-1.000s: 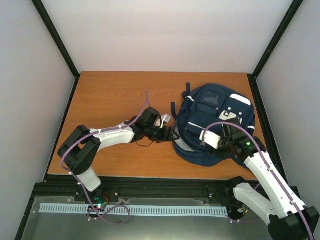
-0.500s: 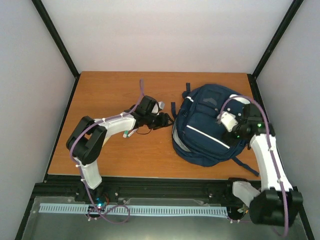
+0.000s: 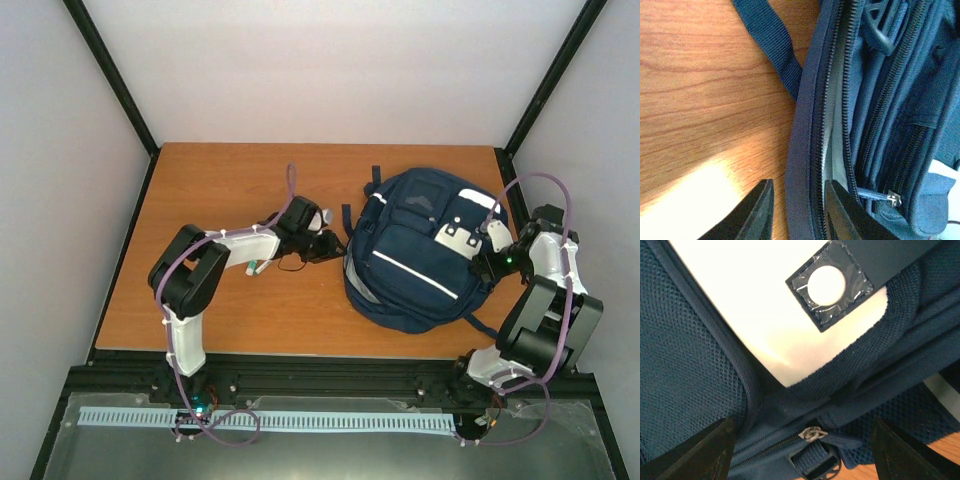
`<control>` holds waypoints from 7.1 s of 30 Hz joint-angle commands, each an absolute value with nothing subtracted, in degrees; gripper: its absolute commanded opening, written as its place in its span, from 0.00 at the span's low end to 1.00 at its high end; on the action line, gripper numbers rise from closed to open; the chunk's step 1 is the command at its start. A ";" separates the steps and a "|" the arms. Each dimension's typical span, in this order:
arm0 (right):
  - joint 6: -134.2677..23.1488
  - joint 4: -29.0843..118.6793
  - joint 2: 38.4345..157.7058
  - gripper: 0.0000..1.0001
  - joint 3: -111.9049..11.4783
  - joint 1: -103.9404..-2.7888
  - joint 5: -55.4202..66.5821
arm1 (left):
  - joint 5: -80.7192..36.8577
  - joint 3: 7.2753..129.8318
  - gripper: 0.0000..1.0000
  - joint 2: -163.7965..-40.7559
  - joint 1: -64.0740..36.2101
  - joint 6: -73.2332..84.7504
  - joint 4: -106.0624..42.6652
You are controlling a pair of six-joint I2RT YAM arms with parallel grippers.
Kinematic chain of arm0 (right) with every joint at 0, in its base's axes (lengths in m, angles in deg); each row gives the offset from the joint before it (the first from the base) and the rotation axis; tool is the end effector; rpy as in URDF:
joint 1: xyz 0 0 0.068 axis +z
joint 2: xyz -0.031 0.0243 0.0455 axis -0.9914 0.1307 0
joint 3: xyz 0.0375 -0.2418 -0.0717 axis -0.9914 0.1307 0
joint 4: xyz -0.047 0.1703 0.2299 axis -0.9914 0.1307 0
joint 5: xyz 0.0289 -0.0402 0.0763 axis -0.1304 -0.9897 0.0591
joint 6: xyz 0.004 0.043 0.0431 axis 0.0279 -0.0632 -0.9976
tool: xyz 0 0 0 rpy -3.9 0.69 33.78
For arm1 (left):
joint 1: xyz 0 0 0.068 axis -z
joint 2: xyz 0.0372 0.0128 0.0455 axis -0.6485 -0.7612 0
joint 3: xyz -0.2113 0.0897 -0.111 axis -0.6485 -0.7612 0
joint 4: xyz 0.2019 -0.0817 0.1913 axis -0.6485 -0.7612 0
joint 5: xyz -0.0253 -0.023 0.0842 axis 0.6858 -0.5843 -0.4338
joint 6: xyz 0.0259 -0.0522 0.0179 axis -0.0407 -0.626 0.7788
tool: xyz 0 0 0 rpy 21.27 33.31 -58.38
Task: Pack the student bag
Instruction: Adjust the student bag at the center of the board, then zip the student bag at the center of the board.
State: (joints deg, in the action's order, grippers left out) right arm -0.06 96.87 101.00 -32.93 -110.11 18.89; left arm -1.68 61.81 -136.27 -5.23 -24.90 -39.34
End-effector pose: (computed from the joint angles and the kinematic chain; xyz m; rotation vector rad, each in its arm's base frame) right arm 0.2664 -0.1209 0.1784 -0.5536 2.6930 0.2259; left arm 0.3267 -0.2572 0.1105 0.0856 2.6719 -1.1415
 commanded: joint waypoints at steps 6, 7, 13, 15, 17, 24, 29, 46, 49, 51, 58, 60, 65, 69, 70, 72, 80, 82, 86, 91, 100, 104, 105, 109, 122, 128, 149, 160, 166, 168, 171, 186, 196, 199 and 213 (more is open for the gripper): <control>-7.84 93.59 114.08 0.66 -39.12 -106.89 20.67 | -0.64 63.36 0.17 -138.99 -1.94 -24.16 -36.10; -8.66 92.91 115.43 0.65 -40.00 -106.17 19.82 | -0.89 63.31 0.14 -139.15 -1.33 -24.13 -35.97; -13.67 88.88 123.01 0.64 -46.85 -102.85 14.72 | -1.72 60.95 0.01 -139.75 3.27 -26.34 -30.62; -14.84 88.32 125.27 0.64 -49.42 -101.90 13.63 | -1.97 60.49 0.01 -140.10 5.43 -27.13 -28.90; -16.07 87.52 127.28 0.64 -51.83 -100.90 12.72 | -2.47 60.22 0.01 -140.53 7.54 -27.65 -27.49; -19.95 88.31 132.64 0.65 -60.37 -98.32 15.11 | -3.12 62.02 0.01 -141.41 16.15 -26.91 -25.51; -20.25 87.67 126.53 0.68 -58.70 -98.72 15.56 | -5.48 58.51 0.21 -134.57 16.43 -22.67 -33.32; -8.48 95.13 94.62 0.64 -39.71 -89.22 25.25 | -17.06 45.67 0.64 -108.27 1.29 -13.20 -51.74; -7.80 94.61 91.51 0.63 -36.04 -85.12 23.21 | -14.97 46.76 0.57 -111.32 -0.43 -14.48 -47.64; -7.31 95.06 90.42 0.61 -34.56 -83.52 23.01 | -13.56 47.98 0.44 -113.69 -0.61 -14.16 -44.80; -7.74 93.45 87.22 0.58 -28.48 -79.20 21.18 | -10.98 54.70 0.42 -123.75 -0.82 -16.45 -40.58; -8.19 93.17 87.20 0.58 -28.03 -77.68 20.49 | -11.51 56.55 0.55 -126.01 -0.82 -16.97 -40.11; -10.12 92.38 87.67 0.58 -28.99 -72.35 22.98 | -10.21 61.02 0.59 -131.42 -1.54 -21.34 -37.45; -13.39 88.89 90.37 0.62 -29.87 -66.47 21.58 | -9.85 64.27 0.60 -136.49 -3.02 -26.25 -36.01; -14.49 88.05 91.42 0.63 -30.34 -65.34 21.18 | -9.70 64.78 0.60 -137.59 -3.44 -27.44 -35.19; -16.22 86.59 93.80 0.63 -31.31 -63.63 20.80 | -9.15 65.90 0.59 -139.80 -4.56 -29.30 -33.74; -21.55 79.87 102.20 0.63 -33.71 -59.09 16.56 | -3.19 69.96 0.30 -147.65 -7.56 -32.45 -26.56; -23.25 78.62 104.39 0.63 -34.56 -58.38 14.87 | -1.15 70.12 0.22 -147.93 -7.56 -32.40 -24.47; -26.15 77.08 108.81 0.64 -37.10 -57.58 12.41 | 0.68 69.09 0.06 -145.57 -7.47 -30.90 -22.43; -28.68 76.18 111.30 0.65 -38.88 -57.53 12.28 | 1.76 67.15 0.01 -140.26 -7.38 -28.31 -22.21; -27.80 75.70 112.52 0.63 -36.43 -57.57 9.61 | -0.01 66.84 0.05 -142.88 -7.32 -25.75 -25.58; -27.19 75.20 112.68 0.60 -35.50 -57.62 9.17 | -1.69 61.40 0.23 -141.09 -7.32 -24.51 -22.23; -27.07 75.22 113.03 0.59 -35.42 -57.62 9.04 | -2.15 59.61 0.36 -139.86 -7.30 -24.08 -21.40; -27.11 74.94 115.45 0.54 -35.48 -57.71 8.47 | -3.60 52.66 0.54 -135.52 -7.17 -22.66 -17.75; -27.30 75.01 118.21 0.48 -35.70 -58.17 8.65 | 5.18 50.28 0.47 -140.16 -6.95 -16.20 -5.04; -27.54 75.28 118.22 0.48 -36.02 -58.23 8.91 | 8.14 52.36 0.53 -142.53 -6.57 -12.44 -6.96; -27.74 75.36 117.92 0.47 -36.01 -59.11 9.87 | 6.86 55.35 0.23 -145.07 -2.44 -8.06 -9.70; -27.93 75.41 117.23 0.47 -36.36 -59.55 10.18 | 3.63 49.71 0.05 -139.67 -2.42 -8.75 -13.60; -27.84 76.17 117.27 0.47 -38.53 -59.55 11.97 | 5.29 48.76 0.03 -138.92 -2.21 -7.89 -16.37; -27.83 76.63 117.54 0.47 -40.50 -59.50 12.83 | 6.23 48.71 0.03 -138.86 -1.84 -7.93 -16.93; -28.01 77.57 118.95 0.47 -43.89 -59.47 14.64 | 7.07 48.42 0.03 -138.42 -0.95 -7.50 -17.99; -33.24 78.77 136.54 0.40 -56.45 -58.32 22.39 | 7.30 44.58 0.03 -138.23 4.86 -19.08 -4.39; -36.07 81.26 143.53 0.37 -63.89 -58.40 23.46 | 4.86 46.22 0.03 -139.98 12.99 -22.86 -2.24; -35.63 81.99 140.75 0.37 -64.14 -59.12 24.58 | 4.48 46.05 0.03 -140.25 13.62 -24.73 -0.36; -26.00 87.38 115.68 0.58 -54.73 -75.54 28.31 | 1.64 45.80 0.02 -134.19 10.17 -21.93 -8.79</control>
